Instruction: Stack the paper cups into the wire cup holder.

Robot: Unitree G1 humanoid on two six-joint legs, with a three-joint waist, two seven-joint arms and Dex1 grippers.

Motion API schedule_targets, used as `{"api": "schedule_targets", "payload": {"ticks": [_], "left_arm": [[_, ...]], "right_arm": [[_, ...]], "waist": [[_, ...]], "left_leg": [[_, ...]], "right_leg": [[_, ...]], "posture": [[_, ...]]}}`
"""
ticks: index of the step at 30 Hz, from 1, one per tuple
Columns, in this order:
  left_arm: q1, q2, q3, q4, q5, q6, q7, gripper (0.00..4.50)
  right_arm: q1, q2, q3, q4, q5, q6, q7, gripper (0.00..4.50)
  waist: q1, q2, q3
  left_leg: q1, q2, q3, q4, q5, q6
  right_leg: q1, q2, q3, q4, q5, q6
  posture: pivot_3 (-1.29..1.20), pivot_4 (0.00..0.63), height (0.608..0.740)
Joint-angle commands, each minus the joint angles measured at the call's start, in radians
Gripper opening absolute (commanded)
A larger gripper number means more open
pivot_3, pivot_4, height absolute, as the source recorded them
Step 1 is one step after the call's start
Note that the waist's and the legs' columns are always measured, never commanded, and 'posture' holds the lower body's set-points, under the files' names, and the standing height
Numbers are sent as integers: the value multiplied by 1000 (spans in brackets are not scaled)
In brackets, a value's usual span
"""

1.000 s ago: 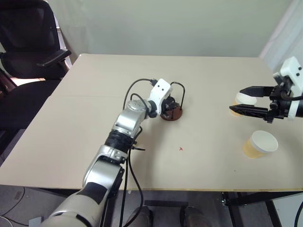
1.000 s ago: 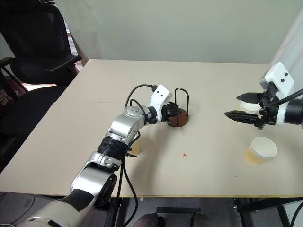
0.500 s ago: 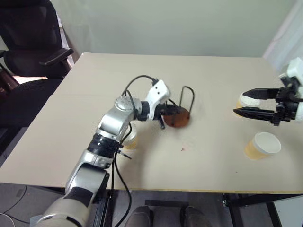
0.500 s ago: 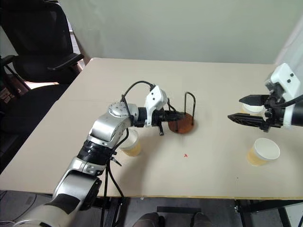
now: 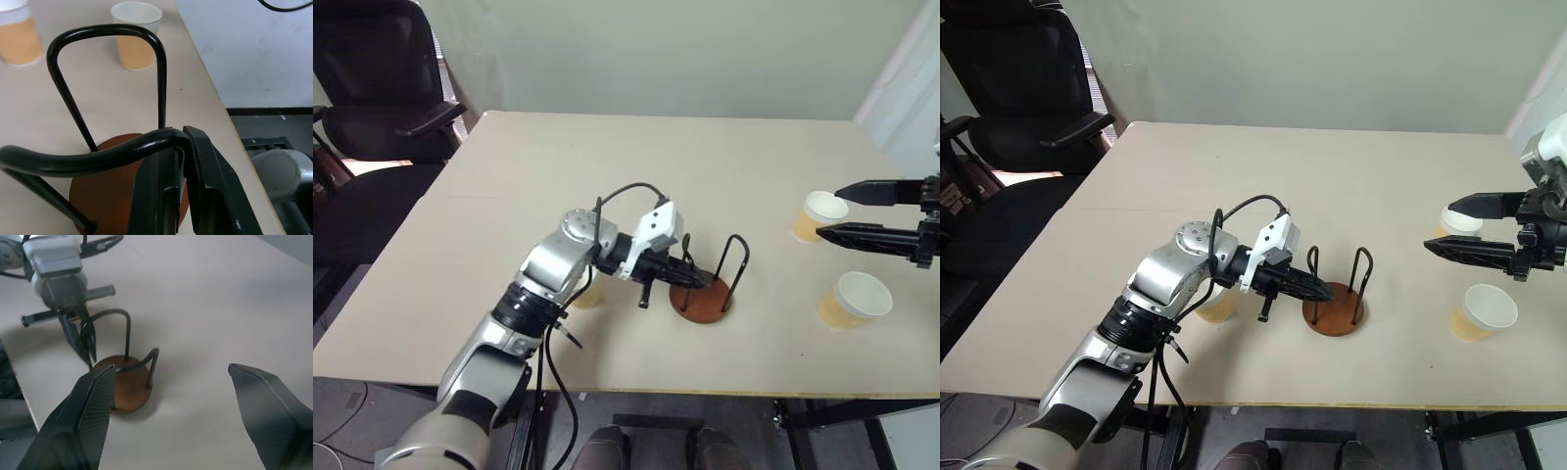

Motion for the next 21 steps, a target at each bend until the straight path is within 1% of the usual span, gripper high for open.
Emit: {"api": "schedule_targets", "payload": {"ticks": [1,4,7,9,17,18,21], "left_arm": [[10,-2,-16,-2,26,-45,-7,18],[35,32,-52,-24,71,-76,-15,18],[44,65,-61,-53,110,-106,-4,857],[46,82,-58,-73,120,-108,-4,1518],[45,117,-46,-129,158,-112,22,4396],[39,119,-43,-130,165,-117,29,4484],[21,148,-25,-138,160,-127,6,4484]], "right_arm": [[-10,-6,-25,-15,13,-22,-17,3828],[-12,3,-1,-14,3,-46,-21,3828],[-7,3,21,-5,-12,-74,-19,3828],[-6,1,33,1,-17,-88,-16,3828],[-11,-1,73,21,-37,-138,-11,3828],[-13,-2,78,26,-43,-147,-10,3828],[-20,-9,115,51,-98,-207,-14,3828]], "waist": [[0,0,0],[-1,0,0],[-5,1,0],[-5,0,0],[-4,0,0],[-5,1,0],[-6,1,0]], "left_leg": [[0,0,0,0,0,0],[0,0,0,0,0,0],[1,0,0,0,0,1],[1,0,0,0,0,1],[1,0,0,0,-1,2],[1,0,0,0,-1,2],[1,0,0,0,-1,2]], "right_leg": [[0,0,0,0,0,0],[0,0,0,0,0,0],[1,0,0,0,0,0],[1,0,0,0,0,0],[1,0,0,-1,0,0],[1,0,0,-1,0,0],[1,0,0,-1,0,0]], "posture": [[0,150,740],[0,150,740],[0,150,740],[0,150,740],[0,150,740],[0,150,740],[0,150,740]]}}
